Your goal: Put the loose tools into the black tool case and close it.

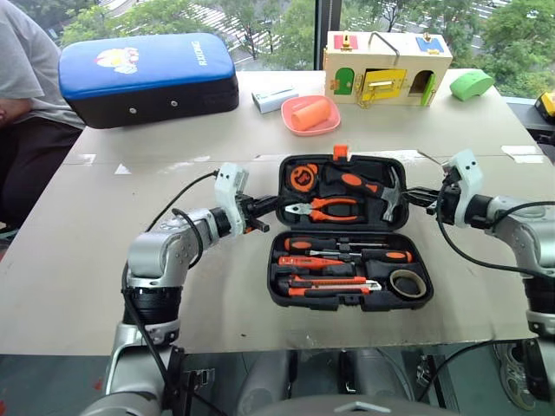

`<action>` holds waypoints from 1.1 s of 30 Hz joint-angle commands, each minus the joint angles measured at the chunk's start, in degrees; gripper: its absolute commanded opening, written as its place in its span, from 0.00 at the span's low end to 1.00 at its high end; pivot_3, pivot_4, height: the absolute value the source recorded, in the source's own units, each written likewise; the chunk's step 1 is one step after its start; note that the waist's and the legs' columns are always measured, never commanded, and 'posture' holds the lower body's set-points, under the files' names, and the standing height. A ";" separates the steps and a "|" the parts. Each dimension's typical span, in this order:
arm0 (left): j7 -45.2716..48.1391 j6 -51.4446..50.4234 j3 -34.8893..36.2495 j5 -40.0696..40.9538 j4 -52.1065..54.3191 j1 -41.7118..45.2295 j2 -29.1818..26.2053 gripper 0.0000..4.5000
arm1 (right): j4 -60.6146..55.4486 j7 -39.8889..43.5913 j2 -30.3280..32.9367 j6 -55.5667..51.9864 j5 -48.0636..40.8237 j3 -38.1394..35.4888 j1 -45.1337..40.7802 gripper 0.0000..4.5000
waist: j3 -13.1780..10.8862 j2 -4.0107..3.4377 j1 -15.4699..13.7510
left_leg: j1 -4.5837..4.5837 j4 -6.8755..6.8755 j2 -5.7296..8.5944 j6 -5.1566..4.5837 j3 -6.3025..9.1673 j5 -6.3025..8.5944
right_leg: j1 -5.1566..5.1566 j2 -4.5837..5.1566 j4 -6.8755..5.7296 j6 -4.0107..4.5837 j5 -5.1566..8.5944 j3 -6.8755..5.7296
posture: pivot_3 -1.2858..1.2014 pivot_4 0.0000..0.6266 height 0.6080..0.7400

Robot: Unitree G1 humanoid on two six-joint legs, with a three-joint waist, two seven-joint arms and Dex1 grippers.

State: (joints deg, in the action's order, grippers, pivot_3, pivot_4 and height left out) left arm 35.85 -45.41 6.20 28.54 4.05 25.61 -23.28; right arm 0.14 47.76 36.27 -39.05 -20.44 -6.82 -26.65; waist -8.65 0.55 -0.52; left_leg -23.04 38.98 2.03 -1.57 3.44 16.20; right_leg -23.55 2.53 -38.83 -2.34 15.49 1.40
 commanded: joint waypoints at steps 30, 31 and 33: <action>-0.40 63.80 4.31 -19.22 18.36 -37.80 -13.01 0.72 | -0.36 0.85 19.81 80.09 12.77 7.53 27.42 0.55 | 0.04 0.15 1.27 | 0.35 -0.51 -0.31 -0.36 -0.69 0.20 | -0.05 -0.22 0.11 0.00 0.00 0.65 | 0.52 0.24 0.96; 0.04 59.93 6.76 -16.49 22.10 -41.48 -13.93 0.79 | -1.85 3.64 22.39 77.01 8.97 6.55 29.80 0.61 | 0.05 0.14 1.25 | 0.34 -0.53 -0.32 -0.40 -0.69 0.23 | -0.05 -0.21 0.16 0.00 0.00 0.64 | 0.52 0.24 0.96; 1.10 53.67 11.26 -12.19 27.28 -48.05 -15.52 0.79 | -3.95 8.68 26.50 71.78 2.62 5.05 34.62 0.61 | 0.05 0.15 1.15 | 0.34 -0.61 -0.38 -0.45 -0.63 0.26 | 0.06 -0.20 0.43 0.00 0.00 0.55 | 0.52 0.24 0.96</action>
State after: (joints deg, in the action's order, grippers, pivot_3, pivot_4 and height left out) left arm 36.52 12.04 13.75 12.01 25.94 -20.94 -38.13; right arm -0.90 52.94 61.80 36.10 -12.06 0.05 6.83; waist -8.60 0.70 0.63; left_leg -22.66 38.37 1.64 -2.02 2.84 16.47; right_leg -23.40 2.33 -38.32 -2.33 15.49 1.90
